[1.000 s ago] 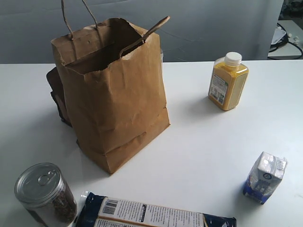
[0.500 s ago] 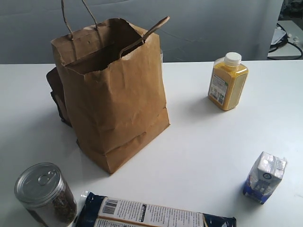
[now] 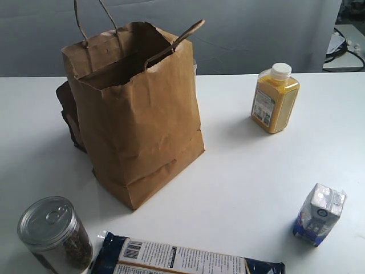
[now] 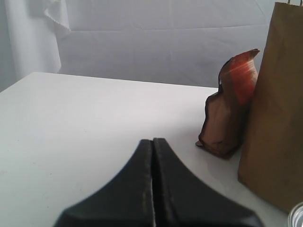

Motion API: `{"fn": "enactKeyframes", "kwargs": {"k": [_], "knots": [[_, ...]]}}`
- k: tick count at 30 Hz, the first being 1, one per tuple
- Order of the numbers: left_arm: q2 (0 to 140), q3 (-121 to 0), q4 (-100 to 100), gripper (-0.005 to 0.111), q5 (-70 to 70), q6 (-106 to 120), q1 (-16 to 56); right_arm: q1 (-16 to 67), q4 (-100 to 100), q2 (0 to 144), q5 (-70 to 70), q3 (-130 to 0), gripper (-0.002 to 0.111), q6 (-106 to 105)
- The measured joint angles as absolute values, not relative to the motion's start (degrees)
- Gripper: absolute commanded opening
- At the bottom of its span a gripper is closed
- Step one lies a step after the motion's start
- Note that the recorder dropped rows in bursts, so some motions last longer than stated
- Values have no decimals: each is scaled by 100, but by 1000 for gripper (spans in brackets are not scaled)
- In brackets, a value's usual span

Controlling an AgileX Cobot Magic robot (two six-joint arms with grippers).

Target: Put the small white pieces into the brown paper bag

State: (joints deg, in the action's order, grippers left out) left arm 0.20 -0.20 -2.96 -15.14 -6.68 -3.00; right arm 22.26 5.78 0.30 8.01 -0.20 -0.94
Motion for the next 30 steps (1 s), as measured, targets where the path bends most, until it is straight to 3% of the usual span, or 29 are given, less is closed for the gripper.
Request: {"fn": "enactKeyframes", "kwargs": {"k": [30], "knots": [[20, -20, -296, 0, -1514, -668, -300, 2039, 568, 30, 811, -20, 0, -108]]}}
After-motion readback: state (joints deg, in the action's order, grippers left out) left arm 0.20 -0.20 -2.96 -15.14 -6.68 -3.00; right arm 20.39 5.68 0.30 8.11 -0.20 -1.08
